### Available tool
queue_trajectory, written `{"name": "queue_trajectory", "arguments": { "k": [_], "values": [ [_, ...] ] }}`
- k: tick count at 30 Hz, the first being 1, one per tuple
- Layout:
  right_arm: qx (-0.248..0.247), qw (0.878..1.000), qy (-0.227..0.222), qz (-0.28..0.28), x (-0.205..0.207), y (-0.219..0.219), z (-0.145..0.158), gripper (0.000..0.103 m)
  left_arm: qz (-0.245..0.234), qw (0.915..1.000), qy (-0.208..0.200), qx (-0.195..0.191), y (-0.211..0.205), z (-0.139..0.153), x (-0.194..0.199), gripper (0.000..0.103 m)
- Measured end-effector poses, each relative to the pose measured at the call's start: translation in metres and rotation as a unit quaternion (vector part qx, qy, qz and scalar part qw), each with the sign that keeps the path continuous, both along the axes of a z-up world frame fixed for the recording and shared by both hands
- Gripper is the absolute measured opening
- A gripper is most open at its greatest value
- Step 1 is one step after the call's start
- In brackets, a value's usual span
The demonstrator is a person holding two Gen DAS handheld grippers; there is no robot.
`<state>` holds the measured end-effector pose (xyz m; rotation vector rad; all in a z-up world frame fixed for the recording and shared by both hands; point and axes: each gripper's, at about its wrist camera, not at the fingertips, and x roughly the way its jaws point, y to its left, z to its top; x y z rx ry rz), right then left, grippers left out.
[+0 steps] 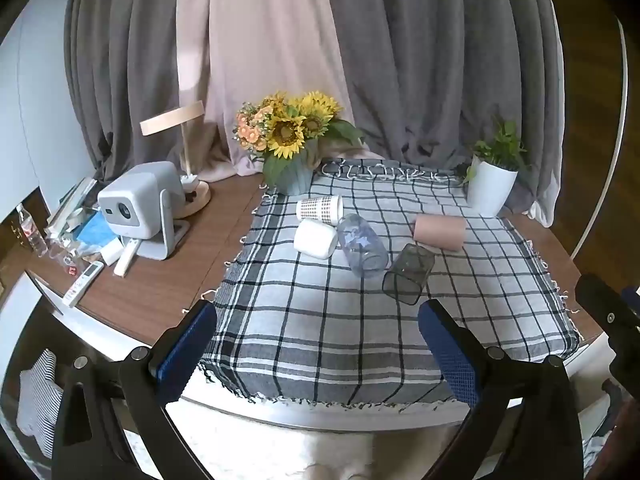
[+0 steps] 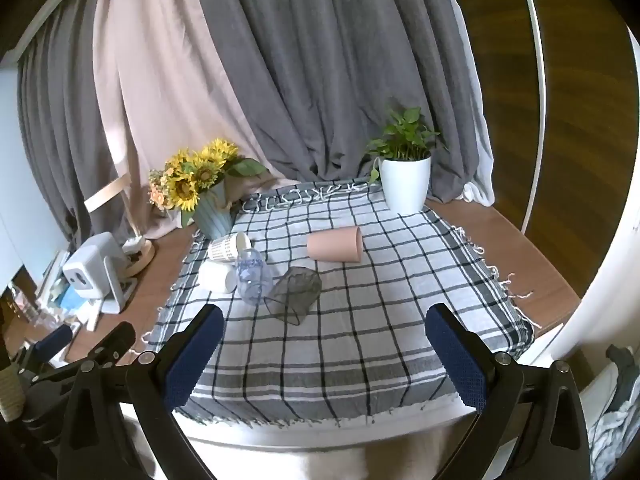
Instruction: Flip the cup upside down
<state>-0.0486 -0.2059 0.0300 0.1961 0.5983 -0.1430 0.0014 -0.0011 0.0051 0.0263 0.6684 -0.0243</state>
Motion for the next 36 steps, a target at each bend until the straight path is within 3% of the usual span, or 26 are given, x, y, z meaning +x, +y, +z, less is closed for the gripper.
{"name": "queue_trajectory", "arguments": {
  "k": [36],
  "values": [
    [0.008, 1.0, 0.0, -0.002, 0.0, -0.0089, -0.0039, 0.102, -0.002, 1.0, 0.001, 0.0, -0.0026, 0.0003, -0.0001, 0.103]
  ]
}}
